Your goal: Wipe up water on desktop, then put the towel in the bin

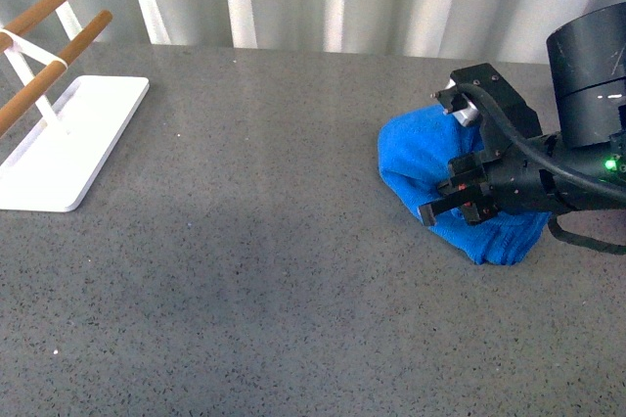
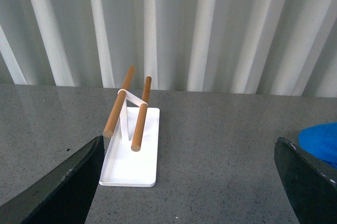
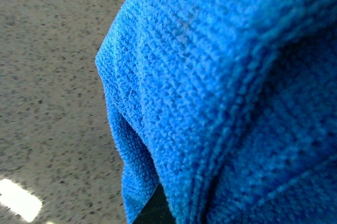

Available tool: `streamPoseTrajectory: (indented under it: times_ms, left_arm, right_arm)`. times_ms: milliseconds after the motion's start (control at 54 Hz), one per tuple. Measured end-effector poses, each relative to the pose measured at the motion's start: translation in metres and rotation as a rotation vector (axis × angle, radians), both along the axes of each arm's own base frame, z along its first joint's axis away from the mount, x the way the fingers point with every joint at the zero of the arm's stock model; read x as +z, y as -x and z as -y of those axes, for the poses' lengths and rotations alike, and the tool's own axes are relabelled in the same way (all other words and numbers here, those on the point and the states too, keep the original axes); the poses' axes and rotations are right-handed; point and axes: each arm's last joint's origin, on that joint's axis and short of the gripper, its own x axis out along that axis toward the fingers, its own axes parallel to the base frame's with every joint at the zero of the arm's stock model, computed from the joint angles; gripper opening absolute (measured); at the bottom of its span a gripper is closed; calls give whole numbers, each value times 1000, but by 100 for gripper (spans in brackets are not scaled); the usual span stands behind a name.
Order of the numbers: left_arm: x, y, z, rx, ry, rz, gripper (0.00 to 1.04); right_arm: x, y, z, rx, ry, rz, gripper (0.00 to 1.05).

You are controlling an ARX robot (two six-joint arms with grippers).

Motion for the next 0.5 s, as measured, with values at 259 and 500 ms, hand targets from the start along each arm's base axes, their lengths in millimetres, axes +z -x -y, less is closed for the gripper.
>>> streamPoseTrajectory:
  times_ms: [259, 500]
  left_arm:
    - [0, 0, 0, -1, 0, 0, 98]
    - [0, 0, 0, -1, 0, 0, 98]
  right_arm:
    - [3, 39, 10, 18, -6, -46, 3]
    - [12, 56, 62, -27, 95, -23, 3]
